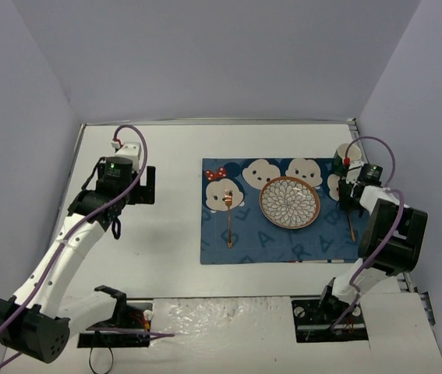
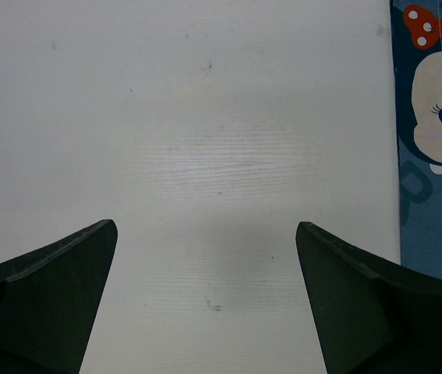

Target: Set the dinner table for one person

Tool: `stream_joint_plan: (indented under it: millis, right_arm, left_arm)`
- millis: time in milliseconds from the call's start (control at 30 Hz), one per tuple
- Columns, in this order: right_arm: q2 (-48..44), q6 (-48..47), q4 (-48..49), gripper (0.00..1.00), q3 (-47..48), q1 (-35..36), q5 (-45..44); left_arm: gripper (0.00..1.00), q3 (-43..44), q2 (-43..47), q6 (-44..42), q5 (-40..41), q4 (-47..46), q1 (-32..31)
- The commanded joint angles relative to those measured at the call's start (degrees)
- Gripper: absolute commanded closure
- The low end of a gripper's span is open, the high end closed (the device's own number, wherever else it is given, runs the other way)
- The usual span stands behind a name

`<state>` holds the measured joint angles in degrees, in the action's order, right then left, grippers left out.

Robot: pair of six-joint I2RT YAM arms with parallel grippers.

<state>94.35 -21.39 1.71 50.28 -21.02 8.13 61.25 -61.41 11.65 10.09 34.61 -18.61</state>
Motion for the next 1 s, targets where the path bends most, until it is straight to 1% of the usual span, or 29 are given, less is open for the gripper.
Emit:
stream_joint_plan:
  millis: [0, 67, 167, 200, 267, 333, 467, 533, 600, 767, 967]
  right_arm:
    - [-11.6, 4.0, 0.6, 0.54, 3.2, -0.2, -2.2]
    - [-16.7, 6.3, 0.4, 0.48, 3.8, -0.1, -2.8]
    - [-22.5, 9.1, 0.4, 0.41, 4.5, -0.1, -3.2]
    - [-27.3, 12.0, 0.4, 0.34, 4.9, -0.1, -3.1]
    - [-32.1, 14.5, -0.1, 0.32, 5.8, -0.1, -3.1]
    - [-36.9, 17.3, -1.0, 0.28, 6.5, 1.7, -4.6]
    - [-43.3, 19.7, -2.9, 0.18, 7.9, 5.4, -6.7]
    - [-48.9, 20.6, -4.8, 0.12, 8.0, 9.6, -8.6]
    - [-52.5, 21.3, -6.3, 0.08, 7.9, 11.8, -11.9]
    - [-61.9, 21.4, -10.5, 0.01, 8.3, 17.1, -17.7]
    - [-72.0, 23.5, -13.9, 0.0, 7.3, 21.4, -22.6]
  left_arm:
    - [0.03, 1.6, 0.3, -0.8, -0.1, -0.8, 0.5]
    - [0.03, 1.8, 0.5, -0.7, -0.2, -0.8, 0.5]
    - [0.03, 1.8, 0.5, -0.5, -0.4, -0.7, 0.5]
    - [0.03, 1.9, 0.5, -0.2, -0.5, -0.7, 0.5]
    - [0.03, 1.9, 0.3, 0.1, -0.4, -0.6, 0.5]
    - [0.03, 1.9, 0.1, 0.3, -0.6, -0.8, 0.5]
    - [0.03, 1.5, 0.7, 0.4, -0.6, -1.9, 0.4]
    - [0.03, 1.5, 2.3, 0.8, -0.3, -2.1, 0.5]
    - [0.03, 2.1, 4.1, 1.2, -0.2, -1.9, 0.5]
    - [0.03, 3.2, 10.1, 1.2, 1.3, -1.1, 0.5]
    - [0.03, 2.2, 17.5, 0.5, 4.5, 0.1, 0.6]
